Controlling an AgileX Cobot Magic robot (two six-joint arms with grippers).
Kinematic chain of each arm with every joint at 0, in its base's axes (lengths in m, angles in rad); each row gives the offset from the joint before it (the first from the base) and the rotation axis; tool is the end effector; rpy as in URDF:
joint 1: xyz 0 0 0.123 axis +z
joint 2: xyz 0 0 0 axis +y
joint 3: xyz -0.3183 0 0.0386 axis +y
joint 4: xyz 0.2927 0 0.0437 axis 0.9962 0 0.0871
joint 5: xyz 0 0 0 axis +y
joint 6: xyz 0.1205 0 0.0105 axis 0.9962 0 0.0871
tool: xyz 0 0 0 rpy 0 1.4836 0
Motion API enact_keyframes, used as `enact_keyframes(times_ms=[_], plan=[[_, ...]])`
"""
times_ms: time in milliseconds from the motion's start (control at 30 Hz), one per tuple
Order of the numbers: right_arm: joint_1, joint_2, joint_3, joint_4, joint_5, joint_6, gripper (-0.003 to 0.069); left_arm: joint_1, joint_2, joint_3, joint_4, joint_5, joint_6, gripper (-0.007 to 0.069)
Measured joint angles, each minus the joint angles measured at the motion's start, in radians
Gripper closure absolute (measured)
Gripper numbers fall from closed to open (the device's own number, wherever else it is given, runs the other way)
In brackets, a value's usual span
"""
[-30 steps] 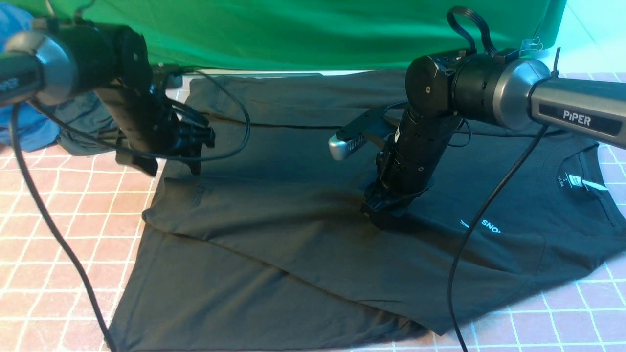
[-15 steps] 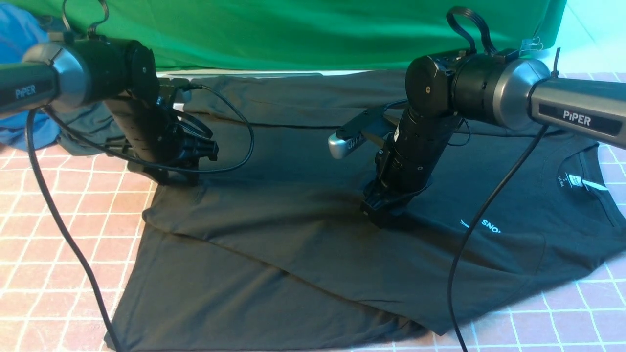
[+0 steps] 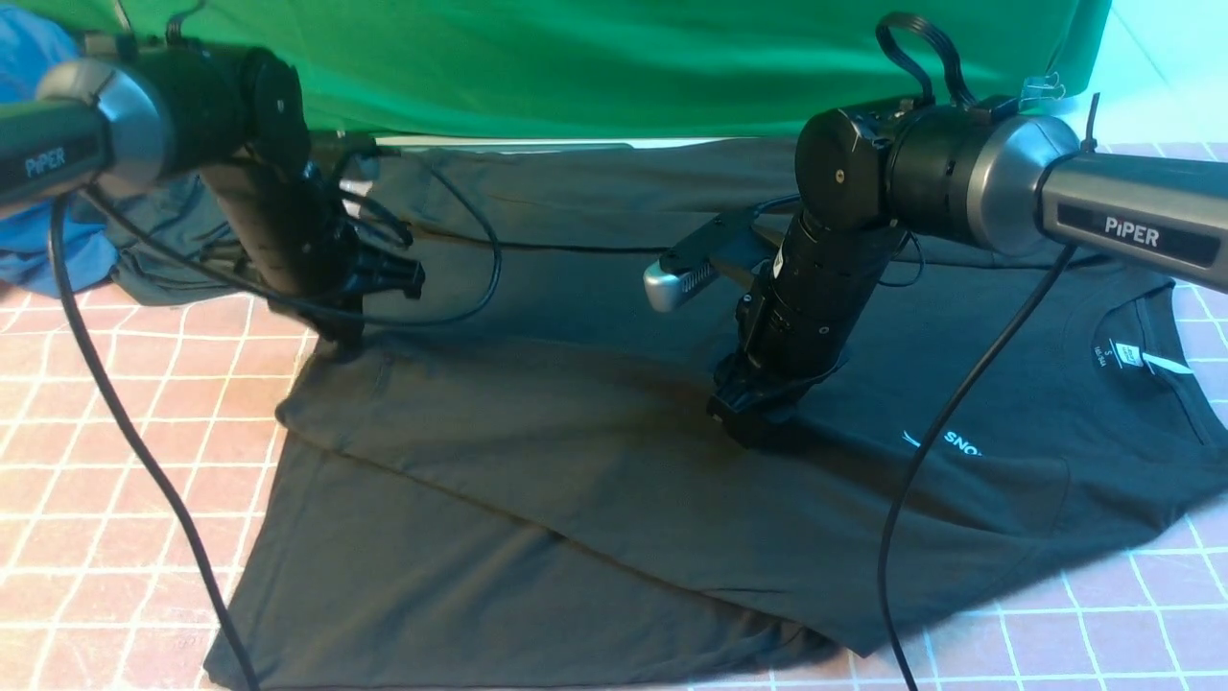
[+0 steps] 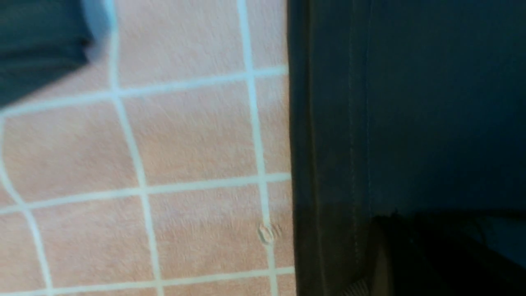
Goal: Fold a long-sleeved shirt over a pink coffee tablecloth.
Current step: 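Fold the left side of the dark shirt inward over its body with the left gripper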
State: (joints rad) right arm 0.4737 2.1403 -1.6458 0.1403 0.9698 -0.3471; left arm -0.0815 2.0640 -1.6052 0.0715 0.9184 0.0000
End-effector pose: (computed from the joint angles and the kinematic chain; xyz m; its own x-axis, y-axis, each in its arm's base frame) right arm 0.4441 0.2433 0.1520 -0.7164 -0.6622 -0.2199 -0.6871 0.7244 0.0570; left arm 0.4990 -0.0339 0.1786 -0.9536 0.1214 -0.2757 0.1071 0.9920 0.0666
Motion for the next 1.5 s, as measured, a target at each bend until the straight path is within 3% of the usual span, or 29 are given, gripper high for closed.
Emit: enact_keyframes(times_ms=[467, 900, 967, 1067, 1100, 1167, 1300, 1500], plan=[[-0.001, -0.037, -0.003, -0.115, 0.002, 0.042, 0.0232, 0.000, 0.002, -0.054, 0.028, -0.129, -0.016, 0.0579], [-0.001, -0.041, -0.003, -0.124, 0.025, 0.086, 0.0232, 0.000, 0.002, -0.054, 0.016, -0.163, 0.000, 0.0564], [-0.001, -0.042, -0.003, -0.124, 0.035, 0.086, 0.0232, 0.000, 0.002, -0.054, 0.029, -0.162, 0.000, 0.0532], [-0.001, -0.042, -0.003, -0.125, 0.060, 0.086, 0.0232, 0.000, 0.002, -0.056, 0.072, -0.177, -0.059, 0.0416], [-0.001, -0.042, -0.003, -0.125, 0.062, 0.086, 0.0232, 0.000, 0.002, -0.056, 0.076, -0.178, -0.064, 0.0416], [-0.001, -0.042, -0.003, -0.125, 0.078, 0.087, 0.0232, 0.000, 0.003, -0.081, 0.107, -0.180, -0.136, 0.0309], [-0.001, -0.051, -0.003, -0.125, 0.090, 0.090, 0.0232, 0.000, 0.003, -0.143, 0.119, -0.239, -0.247, 0.0193], [-0.001, -0.099, -0.003, -0.125, 0.095, 0.106, 0.0232, 0.000, 0.043, -0.221, 0.122, -0.303, -0.368, 0.0157]])
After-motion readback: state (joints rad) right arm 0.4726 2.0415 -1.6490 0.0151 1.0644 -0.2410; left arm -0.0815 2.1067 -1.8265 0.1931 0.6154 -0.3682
